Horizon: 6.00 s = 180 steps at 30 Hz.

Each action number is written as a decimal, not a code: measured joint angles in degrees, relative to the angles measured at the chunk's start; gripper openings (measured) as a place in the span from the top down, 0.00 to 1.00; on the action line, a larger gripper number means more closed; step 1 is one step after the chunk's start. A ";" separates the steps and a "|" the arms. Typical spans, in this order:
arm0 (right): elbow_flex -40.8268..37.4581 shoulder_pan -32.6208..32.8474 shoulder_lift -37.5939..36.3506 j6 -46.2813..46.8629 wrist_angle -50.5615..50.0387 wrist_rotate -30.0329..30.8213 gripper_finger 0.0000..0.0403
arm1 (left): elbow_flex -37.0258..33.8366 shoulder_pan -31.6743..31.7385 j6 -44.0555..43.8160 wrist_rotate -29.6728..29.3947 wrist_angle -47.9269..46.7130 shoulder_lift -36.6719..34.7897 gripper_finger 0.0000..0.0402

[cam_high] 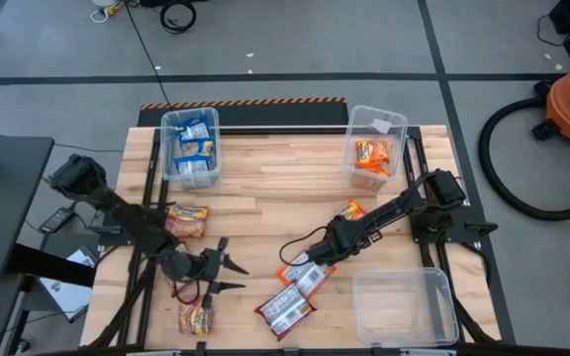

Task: Sort Maruchan noodles
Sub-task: Put the orange noodle pack into the top right transparent bin

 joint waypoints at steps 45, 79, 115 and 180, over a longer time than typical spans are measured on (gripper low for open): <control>6.45 -0.97 -25.36 -26.93 8.97 6.66 0.99 | 30.29 21.69 -6.27 8.49 -35.69 -10.50 0.47; 6.47 -0.51 -29.55 -59.30 20.91 -2.21 0.99 | 29.92 41.56 2.65 38.64 -25.70 1.07 0.38; 6.47 -5.53 -29.60 -82.35 20.04 -4.88 0.99 | 29.94 40.62 10.58 39.42 -24.77 -0.94 0.33; 6.50 -5.43 -30.62 -64.20 35.49 -2.59 0.91 | 36.05 41.67 15.03 41.40 -34.57 1.95 0.99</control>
